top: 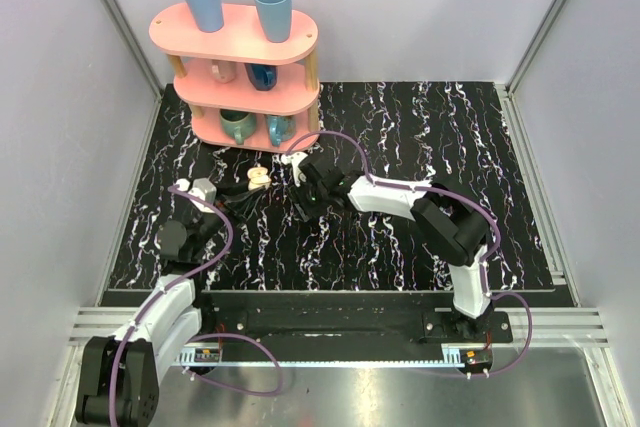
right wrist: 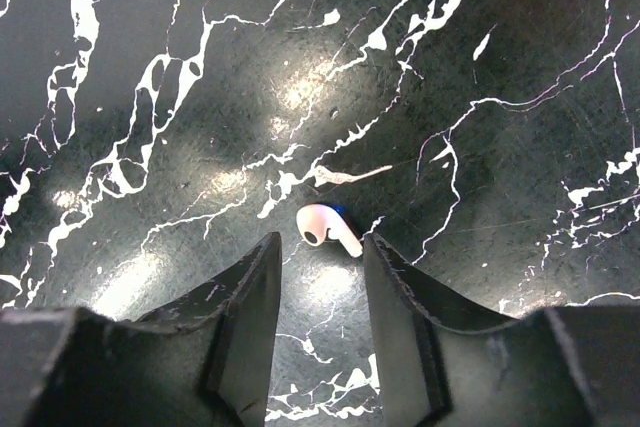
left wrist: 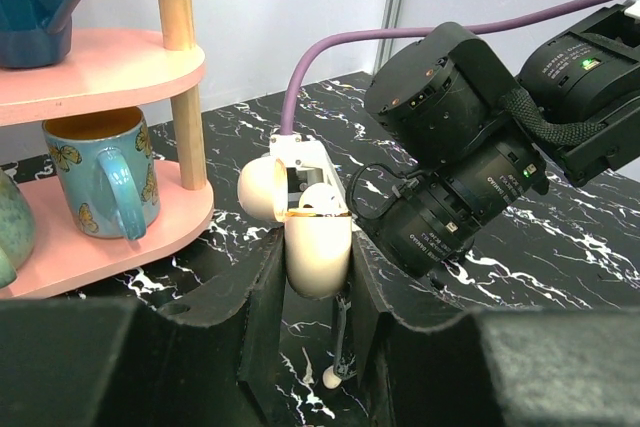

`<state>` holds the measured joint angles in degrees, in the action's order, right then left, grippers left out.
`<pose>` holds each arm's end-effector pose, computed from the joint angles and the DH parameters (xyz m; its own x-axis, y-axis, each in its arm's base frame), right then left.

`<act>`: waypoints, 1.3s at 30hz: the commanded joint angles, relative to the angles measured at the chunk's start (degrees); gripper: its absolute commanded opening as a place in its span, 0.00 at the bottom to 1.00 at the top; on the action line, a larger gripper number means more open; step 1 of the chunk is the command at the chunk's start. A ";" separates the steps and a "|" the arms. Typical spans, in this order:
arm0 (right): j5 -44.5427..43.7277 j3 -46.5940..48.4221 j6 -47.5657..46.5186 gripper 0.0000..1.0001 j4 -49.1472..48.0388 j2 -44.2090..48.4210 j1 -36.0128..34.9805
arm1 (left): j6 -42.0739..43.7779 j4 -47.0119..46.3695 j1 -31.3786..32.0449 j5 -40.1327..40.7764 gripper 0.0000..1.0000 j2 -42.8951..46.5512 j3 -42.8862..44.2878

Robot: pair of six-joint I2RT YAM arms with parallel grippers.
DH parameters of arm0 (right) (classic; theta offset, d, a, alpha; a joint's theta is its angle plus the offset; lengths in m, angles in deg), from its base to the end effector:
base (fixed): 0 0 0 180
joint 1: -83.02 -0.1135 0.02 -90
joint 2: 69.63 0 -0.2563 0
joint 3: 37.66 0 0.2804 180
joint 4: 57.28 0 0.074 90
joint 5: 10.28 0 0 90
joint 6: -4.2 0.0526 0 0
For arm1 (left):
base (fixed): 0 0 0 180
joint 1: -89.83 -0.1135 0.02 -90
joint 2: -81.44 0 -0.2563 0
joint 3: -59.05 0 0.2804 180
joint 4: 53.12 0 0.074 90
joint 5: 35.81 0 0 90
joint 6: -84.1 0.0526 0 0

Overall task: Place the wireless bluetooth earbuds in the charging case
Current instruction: Pick up the earbud from the center of the board.

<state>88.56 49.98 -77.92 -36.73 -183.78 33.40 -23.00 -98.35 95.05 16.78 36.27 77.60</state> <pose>0.2929 0.3569 0.1300 -0.5823 -0.4756 -0.6594 -0.7478 0.6316 0.2048 0.1960 -0.0500 0.2066 0.1139 -0.2449 -0.9628 0.7105 0.6974 -0.0934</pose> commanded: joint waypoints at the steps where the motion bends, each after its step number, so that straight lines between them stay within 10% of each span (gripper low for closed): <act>1: -0.67 2.85 -1.38 0.45 -0.01 -0.55 -1.09 | -0.83 -4.73 -0.38 -0.03 0.00 -0.19 -0.13; 39: -3.74 3.90 -0.67 0.34 0.96 -2.31 -1.88 | -1.09 -4.91 -0.38 -0.21 0.00 -0.62 -0.22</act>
<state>86.18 51.31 -78.42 -35.58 -185.96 32.00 -23.55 -99.05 95.00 16.91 36.23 77.36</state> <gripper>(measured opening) 0.352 0.328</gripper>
